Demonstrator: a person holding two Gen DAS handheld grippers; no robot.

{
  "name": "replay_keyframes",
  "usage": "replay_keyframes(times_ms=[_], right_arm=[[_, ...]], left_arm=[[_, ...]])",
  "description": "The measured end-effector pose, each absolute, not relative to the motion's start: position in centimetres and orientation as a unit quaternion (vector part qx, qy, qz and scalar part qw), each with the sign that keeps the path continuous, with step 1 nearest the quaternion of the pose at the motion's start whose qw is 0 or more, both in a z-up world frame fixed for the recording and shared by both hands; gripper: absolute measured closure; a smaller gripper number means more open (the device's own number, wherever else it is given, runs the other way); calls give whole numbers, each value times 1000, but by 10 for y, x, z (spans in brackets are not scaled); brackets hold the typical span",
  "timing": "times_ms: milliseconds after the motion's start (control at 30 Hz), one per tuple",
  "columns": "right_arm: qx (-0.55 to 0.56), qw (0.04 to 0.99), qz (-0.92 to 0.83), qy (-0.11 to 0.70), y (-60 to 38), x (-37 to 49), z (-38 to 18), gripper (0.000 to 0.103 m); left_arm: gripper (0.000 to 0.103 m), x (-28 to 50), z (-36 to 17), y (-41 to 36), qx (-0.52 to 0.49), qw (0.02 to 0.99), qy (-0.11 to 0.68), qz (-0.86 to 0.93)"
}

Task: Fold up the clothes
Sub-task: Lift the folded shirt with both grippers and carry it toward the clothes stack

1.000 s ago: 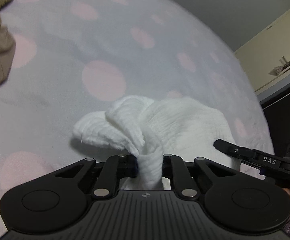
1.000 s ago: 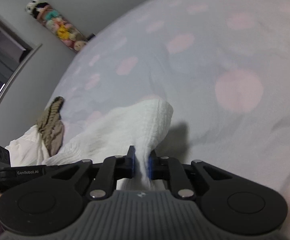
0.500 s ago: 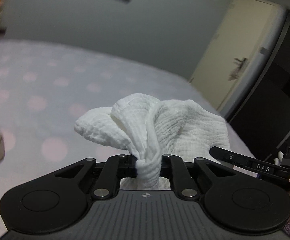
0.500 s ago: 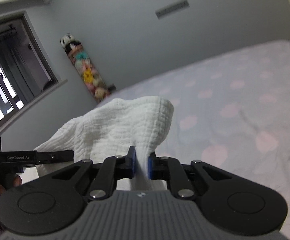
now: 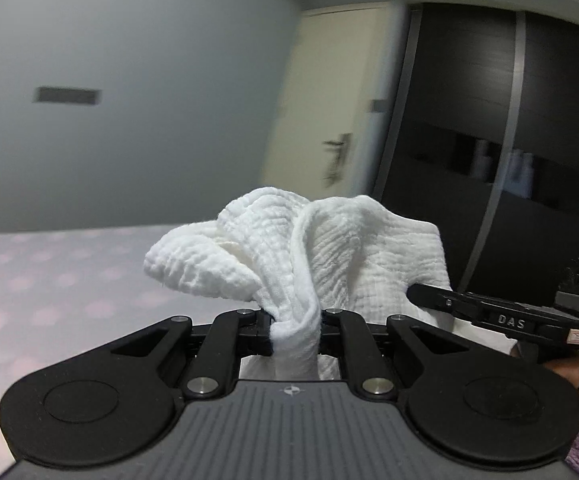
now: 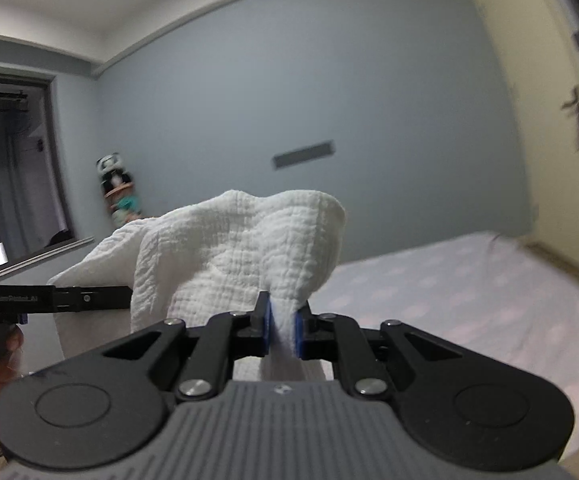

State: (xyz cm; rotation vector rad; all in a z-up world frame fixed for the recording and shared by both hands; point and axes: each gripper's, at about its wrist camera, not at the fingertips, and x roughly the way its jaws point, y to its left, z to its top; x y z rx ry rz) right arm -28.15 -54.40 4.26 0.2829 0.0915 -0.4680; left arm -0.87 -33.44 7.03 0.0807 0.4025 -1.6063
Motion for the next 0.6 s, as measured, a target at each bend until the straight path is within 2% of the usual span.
replay_keyframes(times_ms=[267, 600], right_arm=[[98, 937, -334, 41, -563, -421, 87, 90], [94, 894, -429, 85, -571, -550, 85, 89]], left_arm=[[94, -122, 88, -383, 48, 581, 157, -797], [94, -232, 32, -425, 51, 451, 229, -861]])
